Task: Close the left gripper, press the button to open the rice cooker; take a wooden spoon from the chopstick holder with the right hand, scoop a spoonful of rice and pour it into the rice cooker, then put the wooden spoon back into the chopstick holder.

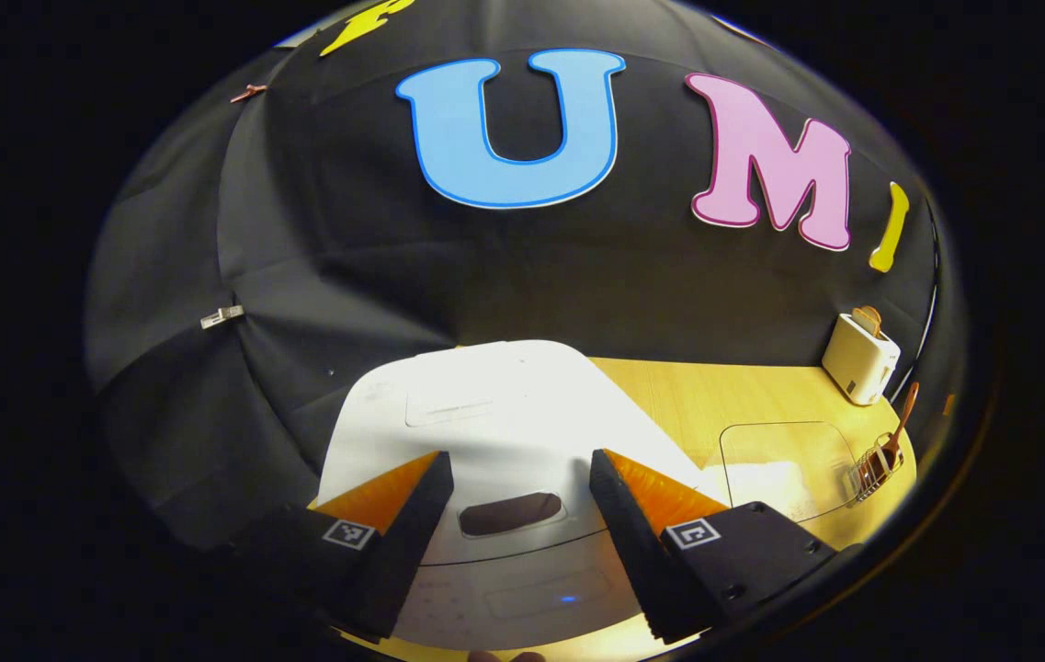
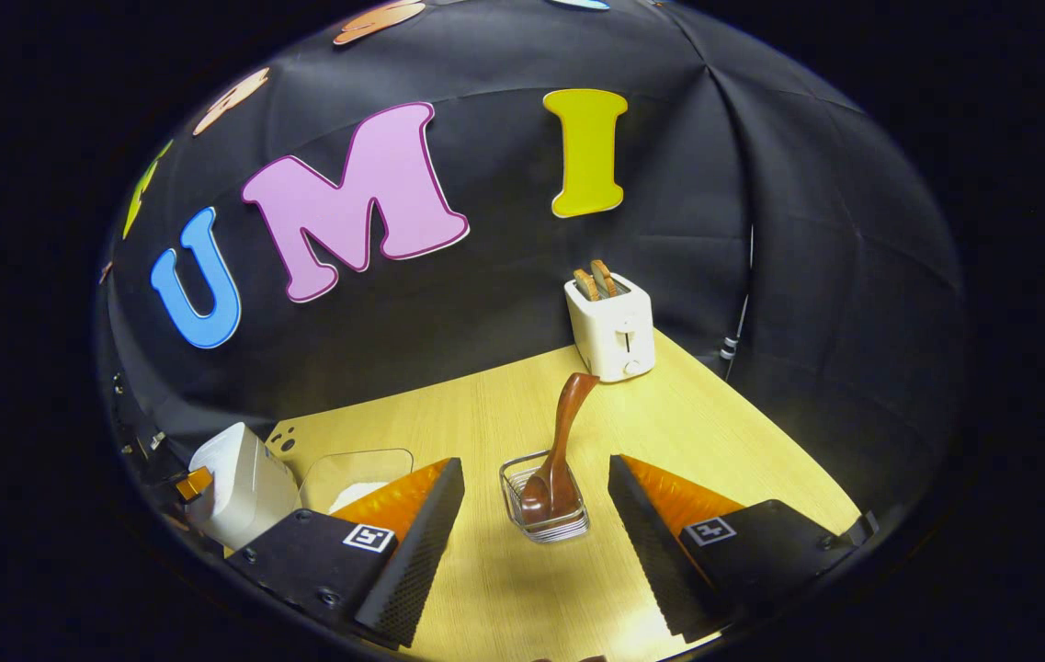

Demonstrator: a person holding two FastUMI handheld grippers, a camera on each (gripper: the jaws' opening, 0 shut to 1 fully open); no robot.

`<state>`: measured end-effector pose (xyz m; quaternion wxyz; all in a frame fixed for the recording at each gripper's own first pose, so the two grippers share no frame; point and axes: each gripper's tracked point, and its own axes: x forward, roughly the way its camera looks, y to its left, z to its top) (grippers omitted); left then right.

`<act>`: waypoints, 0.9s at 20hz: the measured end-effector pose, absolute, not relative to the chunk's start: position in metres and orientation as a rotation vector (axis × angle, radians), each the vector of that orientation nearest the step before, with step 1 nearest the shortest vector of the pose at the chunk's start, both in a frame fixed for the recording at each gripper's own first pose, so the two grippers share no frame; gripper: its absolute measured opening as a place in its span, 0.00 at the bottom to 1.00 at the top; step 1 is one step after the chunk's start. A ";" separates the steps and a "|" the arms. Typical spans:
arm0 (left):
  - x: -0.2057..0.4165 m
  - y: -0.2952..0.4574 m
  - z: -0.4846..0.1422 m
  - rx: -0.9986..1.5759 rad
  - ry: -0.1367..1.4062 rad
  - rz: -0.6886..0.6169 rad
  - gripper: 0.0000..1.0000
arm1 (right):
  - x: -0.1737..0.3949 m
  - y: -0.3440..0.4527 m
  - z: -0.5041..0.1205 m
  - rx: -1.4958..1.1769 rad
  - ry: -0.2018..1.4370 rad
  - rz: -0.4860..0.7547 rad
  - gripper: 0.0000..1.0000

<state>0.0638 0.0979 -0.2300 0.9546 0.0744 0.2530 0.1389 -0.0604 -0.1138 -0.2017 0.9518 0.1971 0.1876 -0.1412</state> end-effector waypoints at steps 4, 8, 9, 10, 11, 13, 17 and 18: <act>0.064 0.097 -0.225 0.139 0.527 0.264 0.98 | -0.061 -0.114 -0.196 0.403 0.370 -0.285 0.98; 0.068 0.087 -0.187 0.135 0.431 0.221 0.95 | -0.054 -0.106 -0.182 0.389 0.339 -0.264 0.98; 0.071 0.080 -0.174 0.135 0.397 0.196 0.95 | -0.052 -0.101 -0.176 0.384 0.326 -0.255 0.98; 0.073 0.070 -0.160 0.137 0.361 0.164 0.95 | -0.050 -0.095 -0.168 0.379 0.306 -0.243 0.98; 0.073 0.059 -0.147 0.141 0.325 0.125 0.96 | -0.048 -0.087 -0.158 0.370 0.286 -0.228 0.98; 0.070 0.031 -0.119 0.138 0.246 0.024 0.95 | -0.042 -0.071 -0.138 0.341 0.243 -0.195 0.98; 0.058 -0.010 -0.104 0.056 0.191 -0.145 0.95 | -0.043 -0.040 -0.090 0.238 0.154 -0.148 0.98; 0.057 -0.015 -0.100 0.052 0.181 -0.158 0.95 | -0.046 -0.033 -0.077 0.217 0.131 -0.141 0.98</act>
